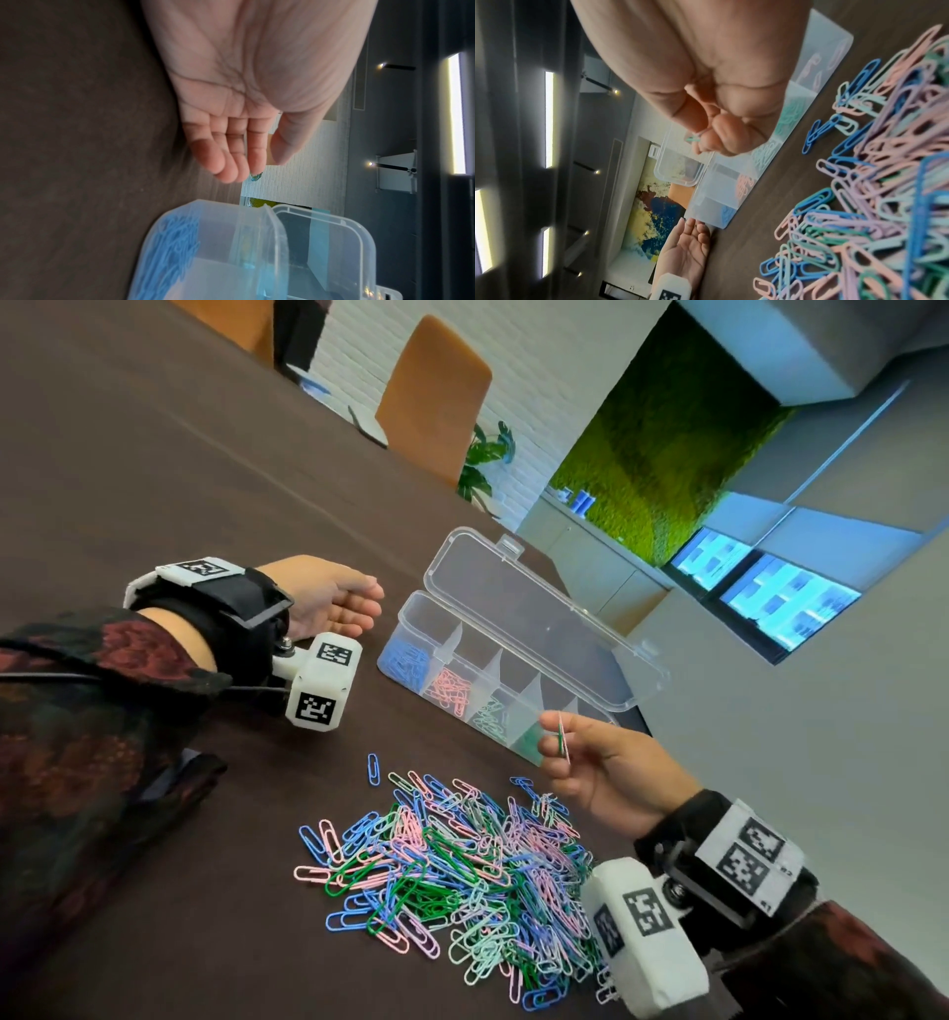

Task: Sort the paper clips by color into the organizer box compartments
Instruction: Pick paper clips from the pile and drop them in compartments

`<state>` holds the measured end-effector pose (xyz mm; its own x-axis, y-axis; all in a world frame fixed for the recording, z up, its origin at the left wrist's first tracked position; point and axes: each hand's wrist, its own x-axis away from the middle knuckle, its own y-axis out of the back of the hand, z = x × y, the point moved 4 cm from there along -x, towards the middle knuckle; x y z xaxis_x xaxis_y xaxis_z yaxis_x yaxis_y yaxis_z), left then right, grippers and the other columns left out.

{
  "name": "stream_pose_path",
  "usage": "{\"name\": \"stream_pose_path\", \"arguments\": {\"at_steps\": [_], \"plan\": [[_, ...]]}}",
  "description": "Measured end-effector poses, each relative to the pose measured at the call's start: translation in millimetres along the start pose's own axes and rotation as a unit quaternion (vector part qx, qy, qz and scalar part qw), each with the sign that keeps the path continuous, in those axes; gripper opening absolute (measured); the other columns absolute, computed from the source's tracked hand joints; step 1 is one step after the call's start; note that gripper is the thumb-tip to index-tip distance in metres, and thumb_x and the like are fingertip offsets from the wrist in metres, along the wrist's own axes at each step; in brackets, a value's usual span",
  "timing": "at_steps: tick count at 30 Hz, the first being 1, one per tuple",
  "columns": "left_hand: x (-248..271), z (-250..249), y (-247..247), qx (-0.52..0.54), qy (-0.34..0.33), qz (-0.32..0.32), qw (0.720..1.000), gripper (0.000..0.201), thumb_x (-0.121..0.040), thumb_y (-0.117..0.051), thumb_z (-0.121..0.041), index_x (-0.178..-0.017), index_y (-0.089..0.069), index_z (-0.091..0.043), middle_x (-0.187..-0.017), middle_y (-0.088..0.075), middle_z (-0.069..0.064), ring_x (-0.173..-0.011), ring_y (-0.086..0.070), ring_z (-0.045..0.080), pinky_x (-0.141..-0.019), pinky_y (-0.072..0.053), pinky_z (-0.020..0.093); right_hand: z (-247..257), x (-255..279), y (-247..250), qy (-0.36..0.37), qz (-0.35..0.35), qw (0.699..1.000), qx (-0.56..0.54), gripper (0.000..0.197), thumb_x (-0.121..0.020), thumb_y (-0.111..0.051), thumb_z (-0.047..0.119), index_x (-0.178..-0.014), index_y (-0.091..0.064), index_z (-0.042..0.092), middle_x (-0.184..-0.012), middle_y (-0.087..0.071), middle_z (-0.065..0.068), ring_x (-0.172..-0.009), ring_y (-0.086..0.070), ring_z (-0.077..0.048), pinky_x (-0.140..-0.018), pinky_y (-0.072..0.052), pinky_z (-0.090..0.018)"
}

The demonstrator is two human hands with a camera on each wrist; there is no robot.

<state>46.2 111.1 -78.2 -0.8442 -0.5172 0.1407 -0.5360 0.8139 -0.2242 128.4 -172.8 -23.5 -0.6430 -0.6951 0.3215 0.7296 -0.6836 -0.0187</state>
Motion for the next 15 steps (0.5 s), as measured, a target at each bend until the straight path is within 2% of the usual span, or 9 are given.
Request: {"name": "stream_pose_path", "arguments": {"at_steps": [6,10,12,15], "plan": [[0.8,-1.1,0.0,-0.004,0.005,-0.003,1.0,0.019,-0.097,-0.046,-0.023,-0.089,-0.058,-0.011,-0.083,-0.057,0.003,-0.07,-0.054,0.014,-0.05,-0.05,0.015,-9.3,8.4,15.6,0.004,-0.028,1.0,-0.002,0.027,-0.091,-0.031,-0.009,-0.09,-0.054,0.004,-0.067,-0.051,-0.01,-0.045,-0.05,-0.014,-0.038,-0.039,-0.019],[-0.5,-0.1,0.2,-0.005,0.005,-0.002,1.0,0.019,-0.097,-0.047,-0.023,-0.089,-0.058,-0.01,-0.081,-0.057,0.003,-0.069,-0.054,0.013,-0.055,-0.048,0.018,-12.9,8.7,24.6,0.016,-0.046,0.998,0.037,0.027,-0.089,-0.031,-0.013,-0.086,-0.053,0.002,-0.072,-0.057,-0.015,-0.046,-0.052,-0.016,-0.038,-0.041,-0.02],[-1.0,0.2,0.4,0.002,0.002,-0.002,1.0,0.019,-0.098,-0.046,-0.022,-0.088,-0.058,-0.01,-0.08,-0.056,0.004,-0.068,-0.053,0.014,-0.05,-0.05,0.016,-13.2,8.9,28.6,0.02,-0.064,0.996,0.056,0.028,-0.09,-0.031,-0.014,-0.085,-0.054,0.001,-0.076,-0.059,-0.016,-0.046,-0.052,-0.016,-0.039,-0.041,-0.02],[-1.5,0.8,0.8,0.008,0.001,-0.003,1.0,0.02,-0.098,-0.046,-0.021,-0.088,-0.058,-0.009,-0.08,-0.056,0.005,-0.067,-0.053,0.015,-0.045,-0.049,0.013,-13.7,8.0,38.4,0.002,-0.077,0.997,0.033,0.029,-0.089,-0.03,-0.014,-0.088,-0.055,0.001,-0.068,-0.058,-0.013,-0.046,-0.051,-0.016,-0.039,-0.041,-0.02]]}}
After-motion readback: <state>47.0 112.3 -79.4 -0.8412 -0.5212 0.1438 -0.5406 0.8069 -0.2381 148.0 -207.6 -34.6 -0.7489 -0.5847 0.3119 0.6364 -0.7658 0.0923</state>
